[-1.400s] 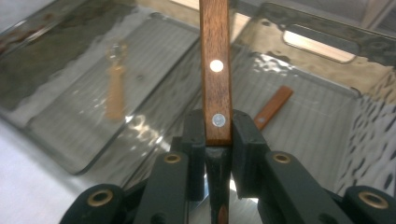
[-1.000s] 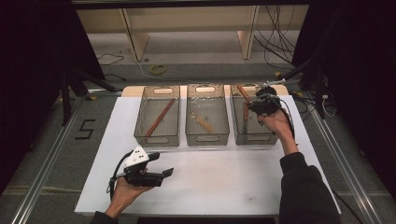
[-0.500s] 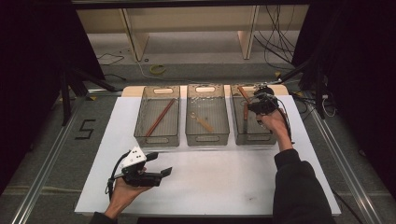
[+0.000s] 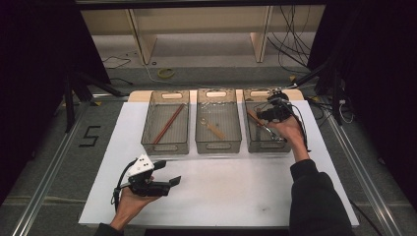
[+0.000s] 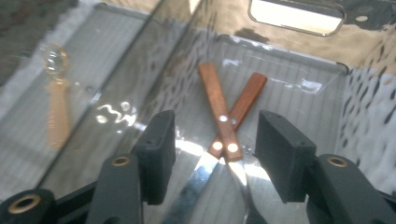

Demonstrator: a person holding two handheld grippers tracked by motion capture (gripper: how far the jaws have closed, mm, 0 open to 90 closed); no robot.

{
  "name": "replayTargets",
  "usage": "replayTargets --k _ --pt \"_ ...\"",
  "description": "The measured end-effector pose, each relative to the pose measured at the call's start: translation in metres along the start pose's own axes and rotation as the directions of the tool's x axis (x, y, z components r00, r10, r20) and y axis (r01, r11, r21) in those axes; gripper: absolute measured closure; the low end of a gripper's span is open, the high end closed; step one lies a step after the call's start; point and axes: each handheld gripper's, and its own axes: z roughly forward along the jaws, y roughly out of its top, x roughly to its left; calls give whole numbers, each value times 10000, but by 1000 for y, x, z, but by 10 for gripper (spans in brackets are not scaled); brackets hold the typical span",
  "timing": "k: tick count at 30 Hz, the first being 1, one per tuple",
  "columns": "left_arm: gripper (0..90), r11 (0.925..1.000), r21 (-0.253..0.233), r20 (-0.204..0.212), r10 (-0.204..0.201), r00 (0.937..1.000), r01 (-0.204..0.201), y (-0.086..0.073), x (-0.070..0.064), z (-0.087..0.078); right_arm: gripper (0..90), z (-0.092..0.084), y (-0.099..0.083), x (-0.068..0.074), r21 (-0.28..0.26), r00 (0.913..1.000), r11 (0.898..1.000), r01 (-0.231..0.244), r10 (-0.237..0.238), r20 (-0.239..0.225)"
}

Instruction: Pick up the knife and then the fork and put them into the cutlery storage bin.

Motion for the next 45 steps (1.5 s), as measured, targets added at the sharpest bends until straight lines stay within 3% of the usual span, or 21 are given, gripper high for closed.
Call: replayTargets --k 6,12,24,37,45 --pt "178 9998 -60 51 -164 9999 164 0 1 0 423 -17 -6 13 -608 9977 9978 269 -306 -606" --pt "178 9998 -1 37 -208 9998 208 -1 2 1 379 -34 -19 31 -1181 9884 9917 500 -661 -1364" --pt "177 9994 -88 231 -340 9992 343 -1 3 1 320 -63 -56 66 -2241 9538 9726 615 -1234 -2738" --pt "178 9992 -57 345 -399 9986 401 -2 4 1 313 -75 -100 80 -2813 9314 9580 562 -1518 -3308" --pt "177 9992 -8 471 -405 9981 406 -2 3 2 303 -84 -119 85 -3310 9179 9428 408 -1662 -3603"
